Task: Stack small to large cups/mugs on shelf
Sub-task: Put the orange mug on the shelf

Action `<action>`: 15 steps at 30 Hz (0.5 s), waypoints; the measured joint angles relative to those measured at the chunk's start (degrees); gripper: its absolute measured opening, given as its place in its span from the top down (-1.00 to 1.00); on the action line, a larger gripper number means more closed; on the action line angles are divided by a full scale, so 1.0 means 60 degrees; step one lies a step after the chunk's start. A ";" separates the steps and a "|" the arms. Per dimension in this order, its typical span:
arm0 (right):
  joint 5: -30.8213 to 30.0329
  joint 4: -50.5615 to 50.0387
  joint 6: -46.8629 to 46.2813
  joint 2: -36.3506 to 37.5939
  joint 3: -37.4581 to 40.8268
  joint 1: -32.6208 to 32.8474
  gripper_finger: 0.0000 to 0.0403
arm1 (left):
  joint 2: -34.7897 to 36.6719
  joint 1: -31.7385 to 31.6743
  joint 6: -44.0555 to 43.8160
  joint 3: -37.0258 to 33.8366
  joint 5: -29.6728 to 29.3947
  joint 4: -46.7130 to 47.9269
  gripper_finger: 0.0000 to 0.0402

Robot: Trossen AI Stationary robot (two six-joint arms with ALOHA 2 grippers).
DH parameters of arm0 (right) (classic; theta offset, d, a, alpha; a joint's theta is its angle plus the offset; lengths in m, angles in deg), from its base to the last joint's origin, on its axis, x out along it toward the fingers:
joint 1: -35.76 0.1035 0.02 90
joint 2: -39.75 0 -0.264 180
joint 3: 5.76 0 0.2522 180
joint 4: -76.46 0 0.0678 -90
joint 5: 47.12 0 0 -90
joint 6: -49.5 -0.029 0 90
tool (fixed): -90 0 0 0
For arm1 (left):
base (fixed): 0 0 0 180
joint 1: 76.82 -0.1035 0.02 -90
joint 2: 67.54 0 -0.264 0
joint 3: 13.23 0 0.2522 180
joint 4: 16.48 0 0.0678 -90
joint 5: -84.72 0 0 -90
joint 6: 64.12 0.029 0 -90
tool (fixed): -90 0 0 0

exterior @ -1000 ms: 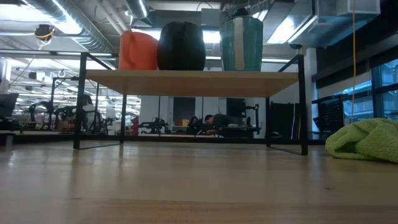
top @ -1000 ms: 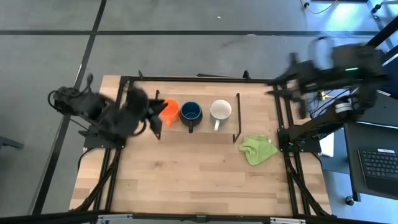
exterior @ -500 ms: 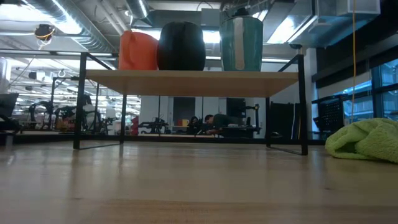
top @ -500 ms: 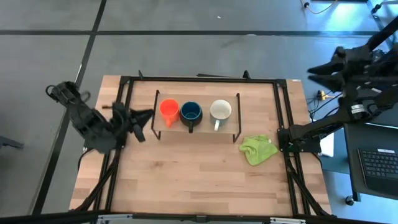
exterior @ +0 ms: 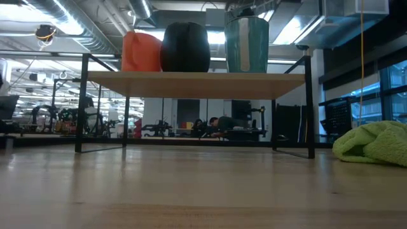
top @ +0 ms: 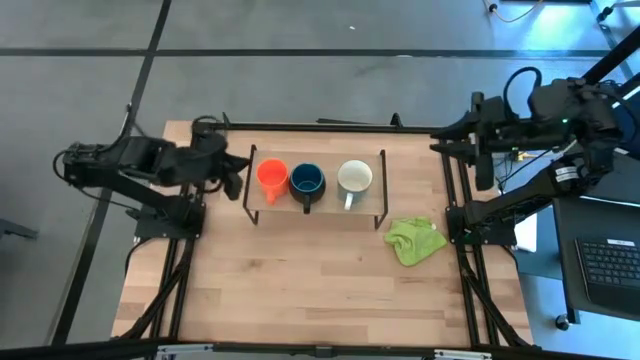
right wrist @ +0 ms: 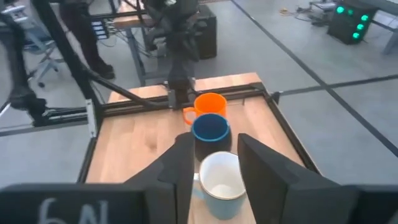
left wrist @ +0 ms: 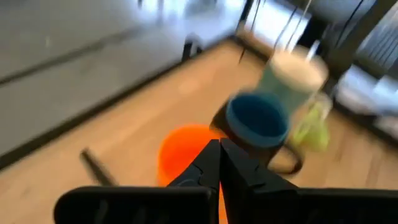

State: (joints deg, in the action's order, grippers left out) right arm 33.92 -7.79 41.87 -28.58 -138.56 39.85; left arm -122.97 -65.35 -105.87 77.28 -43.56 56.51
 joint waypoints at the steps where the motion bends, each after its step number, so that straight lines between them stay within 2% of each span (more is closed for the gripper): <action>1: -0.0012 0.0025 -0.0106 0.0012 0.0044 -0.0014 0.38 | -0.0135 -0.0344 0.0089 0.0100 0.0541 0.0376 1.00; 5: -0.0036 0.0160 -0.0445 0.0134 0.0085 -0.0039 0.38 | -0.0814 -0.1268 0.1419 0.0436 0.2387 0.0794 1.00; 11: -0.0074 0.0503 -0.0467 0.0177 0.0085 -0.0039 0.38 | -0.1876 -0.2348 0.3226 0.0955 0.3795 0.1670 1.00; 15: -0.0074 0.0505 -0.0665 0.0171 0.0085 -0.0039 0.38 | -0.2470 -0.2796 0.3912 0.0955 0.4276 0.2192 1.00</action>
State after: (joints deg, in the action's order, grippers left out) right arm 33.47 -4.76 37.87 -27.55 -138.04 39.62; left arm -137.79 -82.12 -82.40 83.01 -17.91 69.67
